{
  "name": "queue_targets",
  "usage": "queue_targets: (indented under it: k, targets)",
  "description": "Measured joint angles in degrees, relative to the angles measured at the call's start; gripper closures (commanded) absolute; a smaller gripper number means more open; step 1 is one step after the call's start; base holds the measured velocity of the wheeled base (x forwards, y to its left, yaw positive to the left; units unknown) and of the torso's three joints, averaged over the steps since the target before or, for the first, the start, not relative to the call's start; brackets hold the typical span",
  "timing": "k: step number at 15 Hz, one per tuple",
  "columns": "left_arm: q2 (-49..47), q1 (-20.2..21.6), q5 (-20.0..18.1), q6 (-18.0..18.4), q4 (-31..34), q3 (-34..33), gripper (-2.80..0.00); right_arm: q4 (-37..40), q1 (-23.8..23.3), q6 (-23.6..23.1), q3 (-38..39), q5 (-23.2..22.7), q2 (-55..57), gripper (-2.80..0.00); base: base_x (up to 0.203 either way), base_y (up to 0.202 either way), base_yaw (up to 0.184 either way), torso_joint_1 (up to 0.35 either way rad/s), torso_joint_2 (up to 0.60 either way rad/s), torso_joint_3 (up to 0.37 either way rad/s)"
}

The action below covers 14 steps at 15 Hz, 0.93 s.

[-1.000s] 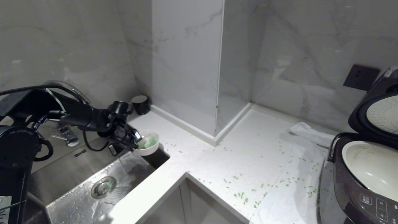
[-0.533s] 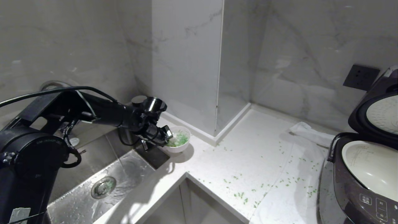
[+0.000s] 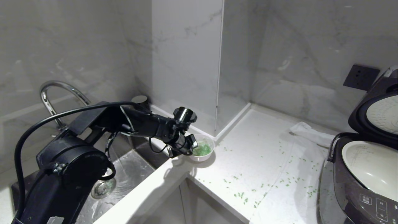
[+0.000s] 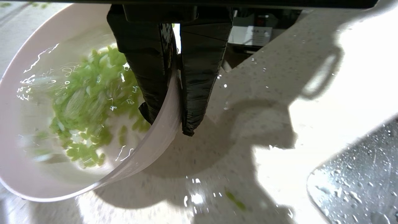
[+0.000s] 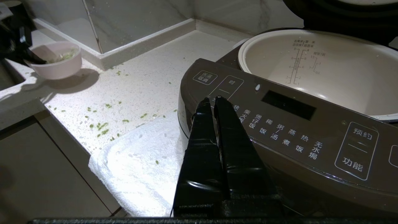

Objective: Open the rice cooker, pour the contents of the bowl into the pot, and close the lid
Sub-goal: Place the bowl on the table

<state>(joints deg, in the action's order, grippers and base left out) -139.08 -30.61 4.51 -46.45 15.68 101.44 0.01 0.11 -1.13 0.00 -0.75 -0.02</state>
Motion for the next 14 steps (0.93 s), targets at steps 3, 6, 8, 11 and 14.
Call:
queue_targets:
  k: [3,6,8,11,14]
  targets:
    - [-2.3,-1.8,2.1,0.2,0.0,0.2,0.00,0.0,0.0,0.0,0.0,0.0,0.0,0.00,0.000,0.000,0.000,0.000,0.00,0.000]
    - [-3.8,-2.6,3.1,0.2,0.0,0.2,-2.80,0.0,0.0,0.0,0.0,0.0,0.0,0.00,0.000,0.000,0.000,0.000,0.00,0.000]
    - [-4.1,-2.7,3.1,0.2,0.1,0.2,-2.80,0.0,0.0,0.0,0.0,0.0,0.0,0.00,0.000,0.000,0.000,0.000,0.00,0.000]
    - [-4.1,-2.5,3.1,0.2,1.2,0.3,-2.80,0.0,0.0,0.0,0.0,0.0,0.0,0.00,0.000,0.000,0.000,0.000,0.00,0.000]
    - [-2.8,-1.2,4.0,0.1,1.5,0.3,-2.80,0.0,0.0,0.0,0.0,0.0,0.0,0.00,0.000,0.000,0.000,0.000,0.00,0.000]
